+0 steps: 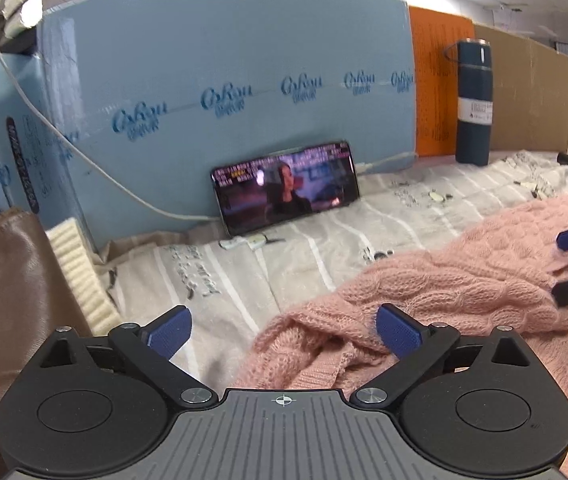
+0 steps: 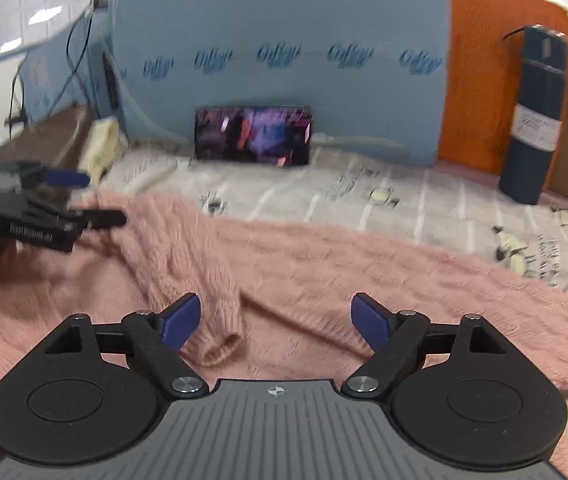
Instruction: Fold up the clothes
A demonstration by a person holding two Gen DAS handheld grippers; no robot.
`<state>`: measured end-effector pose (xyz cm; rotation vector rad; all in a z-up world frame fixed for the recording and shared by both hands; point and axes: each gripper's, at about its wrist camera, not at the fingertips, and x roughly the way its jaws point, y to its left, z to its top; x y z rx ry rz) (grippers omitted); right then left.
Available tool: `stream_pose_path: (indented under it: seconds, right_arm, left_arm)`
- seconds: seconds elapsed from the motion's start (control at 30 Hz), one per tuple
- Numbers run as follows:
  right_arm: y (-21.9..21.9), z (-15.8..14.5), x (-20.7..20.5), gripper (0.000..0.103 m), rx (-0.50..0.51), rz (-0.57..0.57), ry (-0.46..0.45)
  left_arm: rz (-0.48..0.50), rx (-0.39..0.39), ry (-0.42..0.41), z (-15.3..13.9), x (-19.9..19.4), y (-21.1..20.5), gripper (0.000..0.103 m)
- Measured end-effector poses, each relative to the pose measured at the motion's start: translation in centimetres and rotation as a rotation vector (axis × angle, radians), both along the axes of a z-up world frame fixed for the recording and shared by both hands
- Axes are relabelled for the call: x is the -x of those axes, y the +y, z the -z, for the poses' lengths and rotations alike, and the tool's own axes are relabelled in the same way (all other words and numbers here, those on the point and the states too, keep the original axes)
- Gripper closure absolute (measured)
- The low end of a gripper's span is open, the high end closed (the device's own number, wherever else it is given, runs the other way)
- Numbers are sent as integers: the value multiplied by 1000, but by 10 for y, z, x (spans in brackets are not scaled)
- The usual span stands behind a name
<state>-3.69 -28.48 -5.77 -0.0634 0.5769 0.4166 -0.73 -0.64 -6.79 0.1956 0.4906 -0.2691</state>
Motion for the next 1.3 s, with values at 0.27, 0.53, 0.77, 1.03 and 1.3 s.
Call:
stream_pose_path:
  seconds: [0.27,0.53,0.77,1.03,1.3]
  right_arm:
    - [-48,-25,58,0,-102,103,-230]
    - [-85,-19,131,0,82,74,-306]
    - [-104,-5,167,0,221,55,-199]
    - [-107,3,178,0,357,1,-134]
    - [-86,12,158,0,404,-144,-120]
  left_arm:
    - [92,80,-174,-25,55,7,3]
    - [371,-71,-326,-22,136,-4,2]
    - [539,-253,-203,-10,170,-14,2]
    - [566,-413,-136,9,179,-25,2]
    - [536,-484,-171,18,172,-41,2]
